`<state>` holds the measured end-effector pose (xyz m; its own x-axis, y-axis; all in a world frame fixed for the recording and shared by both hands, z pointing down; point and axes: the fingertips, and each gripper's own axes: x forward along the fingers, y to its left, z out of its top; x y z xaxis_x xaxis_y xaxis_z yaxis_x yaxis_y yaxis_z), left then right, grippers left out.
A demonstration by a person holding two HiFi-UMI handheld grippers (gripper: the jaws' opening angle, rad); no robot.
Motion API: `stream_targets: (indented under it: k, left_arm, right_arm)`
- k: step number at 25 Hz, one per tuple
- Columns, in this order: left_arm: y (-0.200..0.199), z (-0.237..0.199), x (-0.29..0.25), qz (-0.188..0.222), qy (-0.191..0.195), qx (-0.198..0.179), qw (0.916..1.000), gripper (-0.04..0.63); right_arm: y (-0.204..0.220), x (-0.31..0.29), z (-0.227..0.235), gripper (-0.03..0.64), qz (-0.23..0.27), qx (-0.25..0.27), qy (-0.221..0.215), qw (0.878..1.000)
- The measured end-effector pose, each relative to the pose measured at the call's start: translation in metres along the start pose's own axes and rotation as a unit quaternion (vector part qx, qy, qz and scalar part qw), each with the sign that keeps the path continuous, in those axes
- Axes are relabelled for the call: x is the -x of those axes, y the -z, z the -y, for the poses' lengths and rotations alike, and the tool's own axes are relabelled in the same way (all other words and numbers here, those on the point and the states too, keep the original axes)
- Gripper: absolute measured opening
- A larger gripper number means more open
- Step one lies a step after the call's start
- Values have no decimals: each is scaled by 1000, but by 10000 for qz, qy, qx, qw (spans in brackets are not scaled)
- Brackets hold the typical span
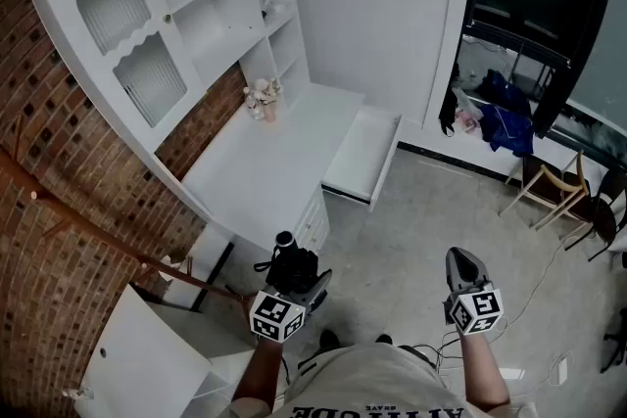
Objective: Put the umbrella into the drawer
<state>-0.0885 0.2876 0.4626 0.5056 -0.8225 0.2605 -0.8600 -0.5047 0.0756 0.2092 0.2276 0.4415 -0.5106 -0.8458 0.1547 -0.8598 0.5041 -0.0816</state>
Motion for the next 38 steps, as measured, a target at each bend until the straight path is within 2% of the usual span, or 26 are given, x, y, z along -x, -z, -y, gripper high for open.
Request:
stream_targets:
  k: [26,38]
  left_arm:
    - [7,-19,15,29,219,60,9997,261]
    - [20,-52,36,104,572,87,9983,259]
  right_arm:
    - [4,-5,-30,34,-51,-101,139,9998]
    - [18,-11,-72,35,-194,-99,430,9988]
